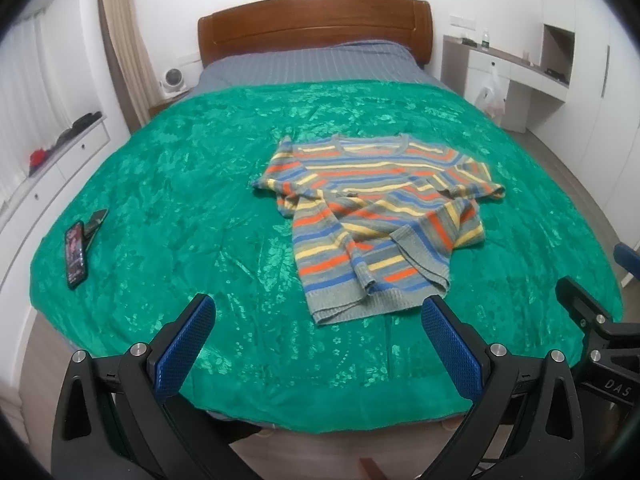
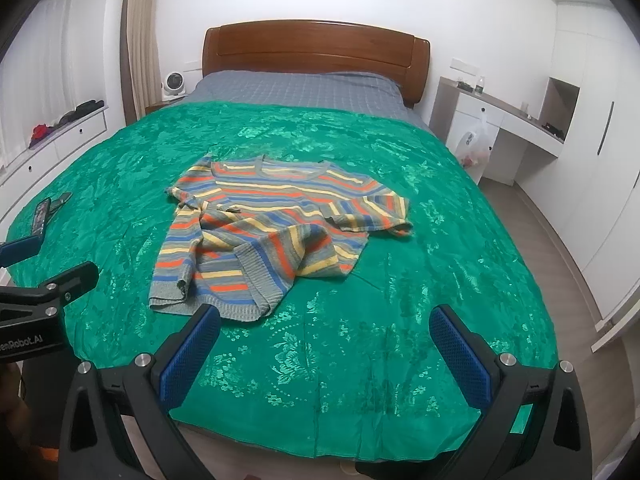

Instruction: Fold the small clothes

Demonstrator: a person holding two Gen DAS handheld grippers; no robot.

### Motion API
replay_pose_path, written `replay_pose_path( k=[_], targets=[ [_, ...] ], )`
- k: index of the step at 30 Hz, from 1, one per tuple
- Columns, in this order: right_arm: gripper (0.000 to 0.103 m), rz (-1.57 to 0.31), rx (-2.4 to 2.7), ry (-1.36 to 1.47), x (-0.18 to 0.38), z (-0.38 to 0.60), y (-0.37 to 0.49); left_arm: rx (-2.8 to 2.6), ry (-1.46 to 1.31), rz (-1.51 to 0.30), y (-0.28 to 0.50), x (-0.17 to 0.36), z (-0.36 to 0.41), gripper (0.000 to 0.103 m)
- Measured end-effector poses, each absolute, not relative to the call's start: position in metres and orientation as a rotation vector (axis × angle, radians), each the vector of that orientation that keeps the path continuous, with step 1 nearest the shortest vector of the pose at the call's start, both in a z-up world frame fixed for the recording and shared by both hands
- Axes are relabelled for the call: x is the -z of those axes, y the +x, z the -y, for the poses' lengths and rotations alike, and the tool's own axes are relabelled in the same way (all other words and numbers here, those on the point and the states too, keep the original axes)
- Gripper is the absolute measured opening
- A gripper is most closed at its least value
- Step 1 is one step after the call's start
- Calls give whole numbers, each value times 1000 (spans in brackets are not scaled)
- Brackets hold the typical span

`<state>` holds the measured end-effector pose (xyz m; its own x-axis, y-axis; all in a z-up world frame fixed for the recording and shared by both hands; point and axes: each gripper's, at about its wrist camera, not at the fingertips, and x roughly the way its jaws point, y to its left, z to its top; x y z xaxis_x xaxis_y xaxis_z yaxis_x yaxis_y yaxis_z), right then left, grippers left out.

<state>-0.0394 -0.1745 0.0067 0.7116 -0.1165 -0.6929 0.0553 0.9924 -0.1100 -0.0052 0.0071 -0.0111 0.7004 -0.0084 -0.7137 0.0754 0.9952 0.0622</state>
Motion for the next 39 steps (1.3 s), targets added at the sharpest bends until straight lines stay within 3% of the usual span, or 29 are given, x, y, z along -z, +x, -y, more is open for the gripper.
replay_pose_path(
  k=[22,29,35,37,38,39],
  targets=[
    [103,-812,153,-103,0,183,-35,39,96,-820,3,20,-8,103],
    [103,-823,153,-104,5,184,-35,227,-9,-947,37,61,-26,103],
    [103,-841,129,-109,10,180,-34,264,72,-988,73,94,8,100],
    [103,-838,128,-118,10,180,-35,240,110,-1006,90,106,19,84],
    [103,-835,129,-121,9,181,-36,228,124,-1023,98,114,22,66],
    [103,-834,129,-121,9,182,-36,223,127,-1042,105,122,23,37]
  ],
)
